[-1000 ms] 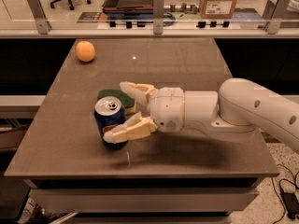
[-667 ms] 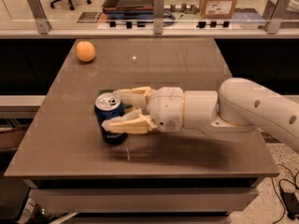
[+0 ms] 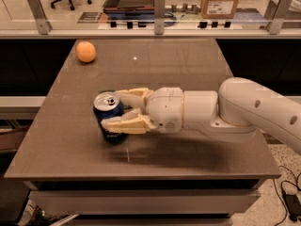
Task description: Move pepsi can near orange
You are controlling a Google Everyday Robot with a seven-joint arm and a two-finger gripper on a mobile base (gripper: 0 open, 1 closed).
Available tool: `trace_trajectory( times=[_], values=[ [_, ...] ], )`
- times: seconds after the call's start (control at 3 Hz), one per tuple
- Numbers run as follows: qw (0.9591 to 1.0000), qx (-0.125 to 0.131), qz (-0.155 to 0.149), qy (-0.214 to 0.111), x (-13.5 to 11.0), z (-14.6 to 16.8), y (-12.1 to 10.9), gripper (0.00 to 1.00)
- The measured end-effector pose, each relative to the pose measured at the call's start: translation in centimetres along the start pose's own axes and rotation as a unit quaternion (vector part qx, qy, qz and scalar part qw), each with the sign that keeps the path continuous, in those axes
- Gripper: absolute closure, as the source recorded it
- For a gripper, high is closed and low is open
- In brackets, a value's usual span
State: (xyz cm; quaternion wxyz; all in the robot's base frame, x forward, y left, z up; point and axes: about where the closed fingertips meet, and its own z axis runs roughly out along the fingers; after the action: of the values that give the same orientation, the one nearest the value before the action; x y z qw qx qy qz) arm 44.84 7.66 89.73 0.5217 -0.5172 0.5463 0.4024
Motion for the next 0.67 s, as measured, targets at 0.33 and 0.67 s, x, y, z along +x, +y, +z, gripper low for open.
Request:
trace_trajectory(
  times=[0.33,0.67],
  values=[
    [1.0000,-0.002,-0.001,0.000,-0.13,0.16,0.13,1.00],
    [1.0000,-0.002,-0.002,0.000,-0.16,0.17,0.14,1.00]
  ],
)
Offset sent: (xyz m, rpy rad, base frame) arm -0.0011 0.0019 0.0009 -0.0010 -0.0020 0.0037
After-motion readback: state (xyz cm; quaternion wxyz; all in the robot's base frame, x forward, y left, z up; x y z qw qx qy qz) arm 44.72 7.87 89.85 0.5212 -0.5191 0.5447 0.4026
